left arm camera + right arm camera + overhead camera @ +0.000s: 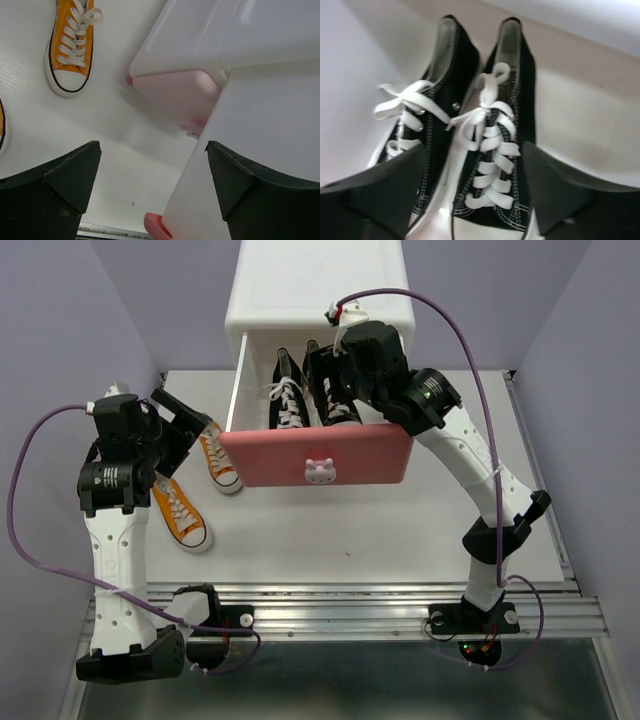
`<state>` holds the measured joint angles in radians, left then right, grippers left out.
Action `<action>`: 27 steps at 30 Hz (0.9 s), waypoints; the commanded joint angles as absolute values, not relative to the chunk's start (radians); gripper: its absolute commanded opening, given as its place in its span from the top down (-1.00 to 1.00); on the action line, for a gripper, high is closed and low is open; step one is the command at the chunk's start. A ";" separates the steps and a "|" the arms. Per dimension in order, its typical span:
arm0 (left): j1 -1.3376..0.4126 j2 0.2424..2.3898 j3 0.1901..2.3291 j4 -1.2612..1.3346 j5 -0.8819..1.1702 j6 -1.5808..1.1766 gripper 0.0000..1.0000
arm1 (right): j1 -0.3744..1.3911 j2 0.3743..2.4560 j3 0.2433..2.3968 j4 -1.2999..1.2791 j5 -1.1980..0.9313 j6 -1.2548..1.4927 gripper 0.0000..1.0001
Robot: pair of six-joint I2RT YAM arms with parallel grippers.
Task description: Place and organize the shoes in the shoe cabinet
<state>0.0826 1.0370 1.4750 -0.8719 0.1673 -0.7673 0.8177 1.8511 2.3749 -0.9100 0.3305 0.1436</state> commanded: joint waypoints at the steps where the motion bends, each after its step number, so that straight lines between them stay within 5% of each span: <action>1: 0.089 1.012 1.444 -0.853 0.170 -0.773 -0.97 | 0.815 1.821 2.431 -0.812 0.177 0.268 -0.85; 3: 0.089 1.008 1.433 -0.841 0.176 -0.781 -0.97 | 0.815 1.827 2.424 -0.807 0.141 0.293 -0.99; 17: 0.089 1.011 1.425 -0.847 0.167 -0.770 -0.97 | 0.815 1.939 2.454 -0.976 0.387 0.146 -0.97; 20: 0.089 1.023 1.431 -0.842 0.170 -0.765 -0.97 | 0.815 1.960 2.451 -0.976 0.341 0.140 -0.33; 21: 0.089 1.028 1.433 -0.842 0.170 -0.764 -0.97 | 0.815 1.968 2.457 -0.974 0.324 0.144 0.17; 22: 0.089 1.031 1.439 -0.844 0.167 -0.761 -0.97 | 0.815 1.976 2.494 -0.973 0.336 0.162 0.35; 25: 0.089 1.034 1.440 -0.847 0.164 -0.755 -0.97 | 0.815 1.974 2.531 -0.934 0.359 0.164 0.69; 27: 0.089 1.031 1.437 -0.845 0.163 -0.752 -0.97 | 0.815 1.953 2.519 -0.905 0.389 0.140 0.71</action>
<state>0.0826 1.0355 1.4322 -0.8719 0.1711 -0.7769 0.8112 1.9846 2.4737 -1.0084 0.3538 0.1715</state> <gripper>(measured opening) 0.986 0.182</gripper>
